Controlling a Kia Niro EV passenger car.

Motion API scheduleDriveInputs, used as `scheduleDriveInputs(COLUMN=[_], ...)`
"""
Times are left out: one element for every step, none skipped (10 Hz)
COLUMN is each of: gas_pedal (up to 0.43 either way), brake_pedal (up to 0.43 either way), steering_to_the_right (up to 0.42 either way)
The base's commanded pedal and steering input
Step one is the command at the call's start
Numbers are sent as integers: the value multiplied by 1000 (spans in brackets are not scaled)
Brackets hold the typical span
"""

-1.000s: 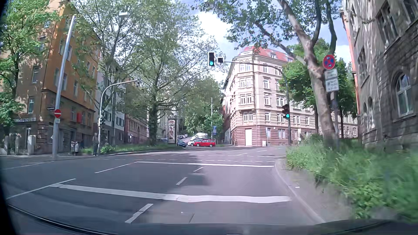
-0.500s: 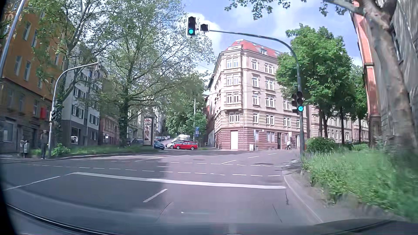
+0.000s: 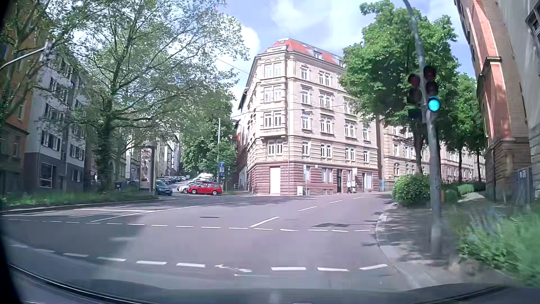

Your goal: Follow the waypoints while adhering to traffic rules and regulations

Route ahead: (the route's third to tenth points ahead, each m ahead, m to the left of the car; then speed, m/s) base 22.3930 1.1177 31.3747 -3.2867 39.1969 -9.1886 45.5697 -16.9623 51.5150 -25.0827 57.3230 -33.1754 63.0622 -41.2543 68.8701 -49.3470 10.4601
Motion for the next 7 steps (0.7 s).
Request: scheduleDriveInputs(gas_pedal=[138,138,138,138,150,150,150], brake_pedal=[0,0,0,0,0,0,0], steering_to_the_right=[76,78,81,85,86,87,87])
